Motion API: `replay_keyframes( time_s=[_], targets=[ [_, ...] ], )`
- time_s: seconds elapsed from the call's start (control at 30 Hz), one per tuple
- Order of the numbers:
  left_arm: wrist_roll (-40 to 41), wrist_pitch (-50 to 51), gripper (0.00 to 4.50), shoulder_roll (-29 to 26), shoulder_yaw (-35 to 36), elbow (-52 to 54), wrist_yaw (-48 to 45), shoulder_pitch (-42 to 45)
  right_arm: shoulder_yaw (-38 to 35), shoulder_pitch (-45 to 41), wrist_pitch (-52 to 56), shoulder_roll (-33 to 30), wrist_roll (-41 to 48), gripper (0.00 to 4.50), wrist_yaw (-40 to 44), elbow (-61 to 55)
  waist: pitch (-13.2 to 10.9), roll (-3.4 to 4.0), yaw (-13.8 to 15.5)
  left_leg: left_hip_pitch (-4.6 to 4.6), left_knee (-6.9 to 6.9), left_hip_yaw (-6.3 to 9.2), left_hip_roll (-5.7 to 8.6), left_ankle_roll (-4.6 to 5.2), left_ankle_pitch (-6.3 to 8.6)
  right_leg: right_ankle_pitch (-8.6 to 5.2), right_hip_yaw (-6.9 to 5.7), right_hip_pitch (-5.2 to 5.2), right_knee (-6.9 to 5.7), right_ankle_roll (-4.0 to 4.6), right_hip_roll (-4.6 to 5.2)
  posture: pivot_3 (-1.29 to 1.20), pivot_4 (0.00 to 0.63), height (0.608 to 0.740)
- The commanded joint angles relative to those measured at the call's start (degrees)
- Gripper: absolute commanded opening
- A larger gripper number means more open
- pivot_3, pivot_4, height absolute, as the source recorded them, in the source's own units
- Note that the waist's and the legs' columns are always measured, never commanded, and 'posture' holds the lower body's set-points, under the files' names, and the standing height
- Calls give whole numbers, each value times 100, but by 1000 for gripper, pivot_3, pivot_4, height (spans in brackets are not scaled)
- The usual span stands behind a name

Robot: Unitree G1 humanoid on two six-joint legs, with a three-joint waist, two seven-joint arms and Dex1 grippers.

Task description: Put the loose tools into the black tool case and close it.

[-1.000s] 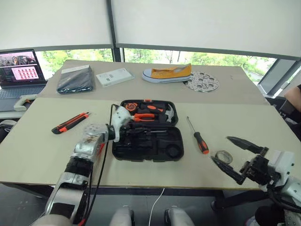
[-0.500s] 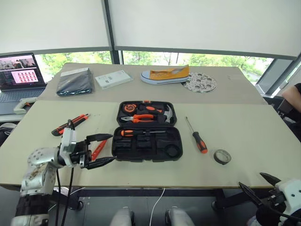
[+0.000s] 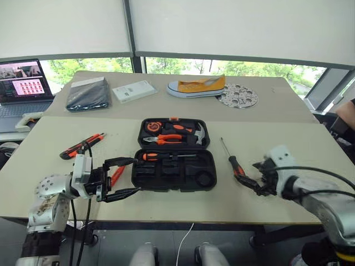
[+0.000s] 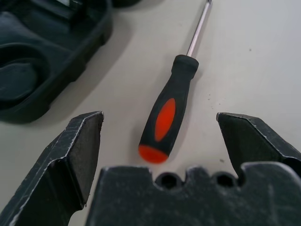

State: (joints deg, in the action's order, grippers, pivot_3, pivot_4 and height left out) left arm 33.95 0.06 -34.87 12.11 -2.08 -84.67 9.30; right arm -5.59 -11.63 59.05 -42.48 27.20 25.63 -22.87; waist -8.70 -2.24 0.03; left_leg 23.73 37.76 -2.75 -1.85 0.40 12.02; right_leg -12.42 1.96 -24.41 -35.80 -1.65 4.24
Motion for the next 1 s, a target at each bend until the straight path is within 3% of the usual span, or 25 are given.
replay_keyframes(
  time_s=[0.03,0.17,0.3,0.43,0.53,0.67,0.8,1.0],
  targets=[
    [162,113,4481,-97,22,337,87,-61,368,-751,466,167,-257,4500,-278,486,-2,-3,-27,0,0,0,-1,3,2,1,0,1,1,-1,2,0,150,740],
    [154,100,4481,-46,42,437,223,-81,778,-885,490,146,-467,4500,-152,792,-3,-3,-31,4,4,1,-1,5,2,5,-4,-1,3,-7,3,0,150,740],
    [185,132,4500,-29,58,562,356,-144,687,-873,195,355,-567,3505,-227,865,-3,-5,-62,2,5,-1,-1,5,3,4,-1,2,3,-10,2,0,150,740],
    [229,159,4500,32,43,702,484,-264,194,-678,-1,680,-598,2144,-591,694,-3,-5,-76,0,6,-1,-3,5,2,1,0,2,2,-24,-2,0,150,740],
    [289,162,4500,113,60,757,620,-313,41,-387,-959,774,-1065,1119,-900,523,-3,-4,-68,0,6,-1,-5,5,2,0,0,1,1,-26,-4,0,150,740],
    [418,188,4500,280,235,770,1059,-260,-189,-86,-2494,1088,-1266,1039,-844,204,-3,-4,-74,2,6,-3,-2,5,2,-10,2,-1,2,-45,-1,0,150,740],
    [369,128,4500,291,481,614,1480,-316,258,-765,-4263,873,-1103,1039,818,603,-6,-1,-160,-7,6,-6,-8,5,2,-8,11,0,0,-46,-12,0,150,740],
    [153,37,4500,147,855,415,1879,-667,2045,-2747,-4102,755,-1571,1039,3049,1918,-11,-2,-266,-47,5,-10,-39,5,2,4,25,17,-4,-21,-48,0,150,740]
  ],
)
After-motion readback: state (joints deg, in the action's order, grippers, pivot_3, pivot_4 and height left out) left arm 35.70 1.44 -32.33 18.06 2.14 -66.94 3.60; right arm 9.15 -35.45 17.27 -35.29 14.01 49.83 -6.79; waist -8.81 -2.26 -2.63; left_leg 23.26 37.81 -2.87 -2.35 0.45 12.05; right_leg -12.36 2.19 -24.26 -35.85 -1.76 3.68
